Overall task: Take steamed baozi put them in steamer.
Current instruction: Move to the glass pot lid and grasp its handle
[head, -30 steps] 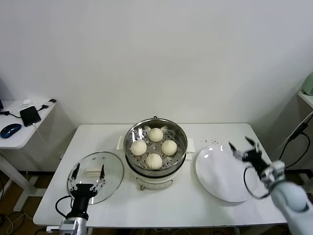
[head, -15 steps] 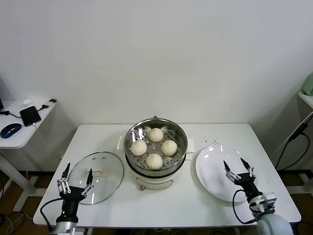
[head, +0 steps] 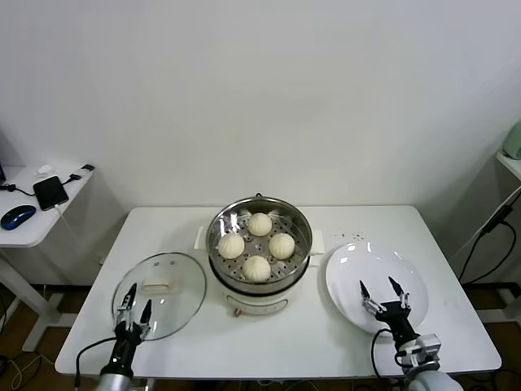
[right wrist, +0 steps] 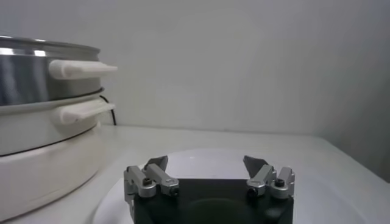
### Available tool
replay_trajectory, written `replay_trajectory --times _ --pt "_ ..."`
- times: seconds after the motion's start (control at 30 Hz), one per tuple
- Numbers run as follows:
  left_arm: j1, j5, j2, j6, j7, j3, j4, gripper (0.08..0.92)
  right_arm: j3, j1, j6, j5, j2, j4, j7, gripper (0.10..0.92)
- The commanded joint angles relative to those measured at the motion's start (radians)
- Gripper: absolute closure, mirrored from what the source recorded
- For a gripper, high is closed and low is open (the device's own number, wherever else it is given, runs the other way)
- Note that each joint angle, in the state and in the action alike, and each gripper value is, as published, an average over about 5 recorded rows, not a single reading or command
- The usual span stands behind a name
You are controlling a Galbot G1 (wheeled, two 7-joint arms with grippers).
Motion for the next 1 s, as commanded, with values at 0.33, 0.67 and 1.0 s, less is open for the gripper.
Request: replay_trajectory --times 0.33,0.67,1.0 --pt "-0.167 0.185 -0.031 0.135 0.011 0.028 0.148 0.177 0.000 -0.020 0.001 -0.045 0.047 0.002 0.005 0.203" --pt "-0.220 0.170 -0.032 0.168 0.041 0.047 0.170 0.177 0.007 -0.019 0.002 -0.049 0.048 -0.002 0.004 0.203" --pt "-0.242 0.155 -0.039 0.179 0.046 0.058 0.205 0.177 0.007 -0.009 0.001 -0.055 0.054 -0.003 0.005 0.203"
